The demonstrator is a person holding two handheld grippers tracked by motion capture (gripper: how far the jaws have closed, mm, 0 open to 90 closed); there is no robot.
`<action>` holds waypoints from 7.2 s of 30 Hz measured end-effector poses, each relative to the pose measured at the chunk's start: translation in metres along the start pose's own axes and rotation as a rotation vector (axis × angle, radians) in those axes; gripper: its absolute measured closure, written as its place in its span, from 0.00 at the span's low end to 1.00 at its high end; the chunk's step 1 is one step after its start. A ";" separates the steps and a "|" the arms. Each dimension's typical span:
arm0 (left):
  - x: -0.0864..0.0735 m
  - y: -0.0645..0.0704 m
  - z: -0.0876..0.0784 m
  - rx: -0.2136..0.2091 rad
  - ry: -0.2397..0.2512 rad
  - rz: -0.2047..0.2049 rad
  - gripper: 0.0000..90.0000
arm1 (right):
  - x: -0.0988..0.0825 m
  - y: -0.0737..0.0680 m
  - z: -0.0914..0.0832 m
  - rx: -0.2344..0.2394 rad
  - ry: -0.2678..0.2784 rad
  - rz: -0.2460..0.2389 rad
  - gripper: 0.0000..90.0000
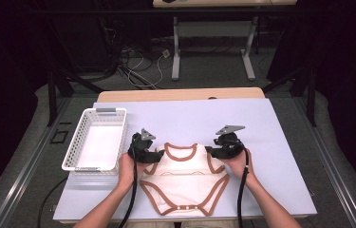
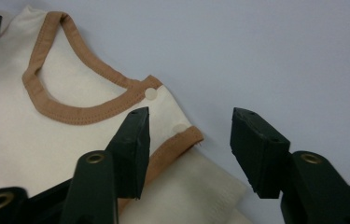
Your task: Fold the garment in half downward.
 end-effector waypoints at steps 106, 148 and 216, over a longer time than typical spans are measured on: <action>-0.008 0.030 -0.046 -0.143 0.127 0.193 0.91 | 0.003 -0.036 -0.050 0.068 0.126 -0.110 0.91; -0.036 0.043 -0.060 -0.193 0.097 0.208 0.91 | -0.013 -0.062 -0.065 0.132 0.084 -0.161 0.91; -0.061 0.062 -0.081 -0.299 0.131 0.150 0.90 | -0.024 -0.066 -0.099 0.117 0.140 -0.177 0.91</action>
Point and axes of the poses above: each handheld gripper's, and its own axes: z roughly forward along the jaws, x roughly out of its top, y roughly to its right, the point moved 4 cm from there along z, roughly forward along the jaws, and after that the axes turned 1 degree about -x, right-handed, at the moved point
